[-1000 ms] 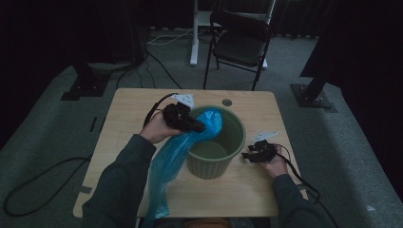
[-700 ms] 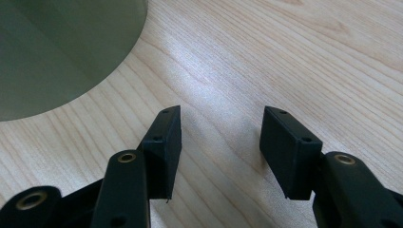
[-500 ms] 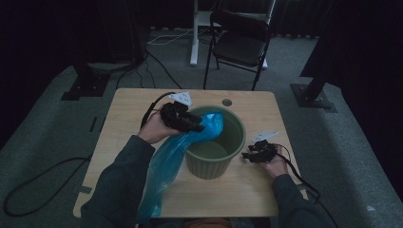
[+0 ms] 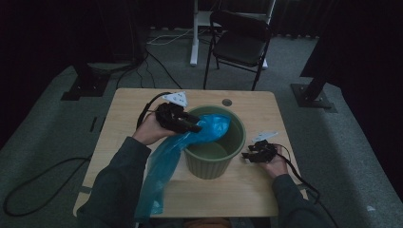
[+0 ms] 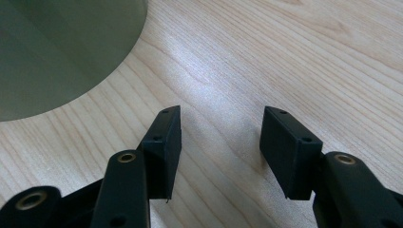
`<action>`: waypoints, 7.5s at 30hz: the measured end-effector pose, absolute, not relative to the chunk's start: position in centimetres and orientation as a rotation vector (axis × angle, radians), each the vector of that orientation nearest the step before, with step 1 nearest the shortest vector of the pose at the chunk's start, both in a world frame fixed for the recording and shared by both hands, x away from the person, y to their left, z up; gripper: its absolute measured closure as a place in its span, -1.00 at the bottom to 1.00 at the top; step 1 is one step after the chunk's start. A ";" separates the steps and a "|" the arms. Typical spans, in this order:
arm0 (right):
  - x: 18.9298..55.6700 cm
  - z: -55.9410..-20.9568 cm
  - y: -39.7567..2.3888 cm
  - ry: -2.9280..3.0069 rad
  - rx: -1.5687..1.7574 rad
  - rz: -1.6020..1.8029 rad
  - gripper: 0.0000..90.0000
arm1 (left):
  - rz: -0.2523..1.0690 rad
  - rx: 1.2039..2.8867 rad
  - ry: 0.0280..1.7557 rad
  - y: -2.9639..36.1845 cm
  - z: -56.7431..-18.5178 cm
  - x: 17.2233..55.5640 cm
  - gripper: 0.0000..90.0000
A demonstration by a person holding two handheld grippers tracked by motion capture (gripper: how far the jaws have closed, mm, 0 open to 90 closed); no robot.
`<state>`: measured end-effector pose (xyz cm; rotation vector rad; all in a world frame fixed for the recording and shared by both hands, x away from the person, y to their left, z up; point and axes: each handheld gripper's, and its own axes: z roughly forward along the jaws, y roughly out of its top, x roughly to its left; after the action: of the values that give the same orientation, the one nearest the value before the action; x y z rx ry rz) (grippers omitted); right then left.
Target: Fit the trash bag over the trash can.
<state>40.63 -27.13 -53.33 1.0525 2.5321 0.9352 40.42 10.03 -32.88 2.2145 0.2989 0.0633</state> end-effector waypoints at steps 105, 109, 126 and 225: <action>37.0 -37.3 -26.2 2.385 0.761 1.302 0.60 | 0.275 2.072 0.497 14.0 -32.5 39.3 0.98; 36.8 -35.8 -24.9 2.369 0.705 1.309 0.55 | 0.284 2.056 0.499 13.4 -32.2 39.6 0.97; 37.8 -33.6 -17.9 2.417 0.546 1.406 0.39 | 0.319 2.113 0.459 9.8 -31.9 40.1 0.92; 38.9 -33.4 -20.4 2.374 0.714 1.343 1.00 | 0.418 2.006 0.662 15.7 -32.6 38.6 0.19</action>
<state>38.89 -20.41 -33.41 0.7141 2.3738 1.3430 38.63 15.73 -32.61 2.0057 0.6619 0.4181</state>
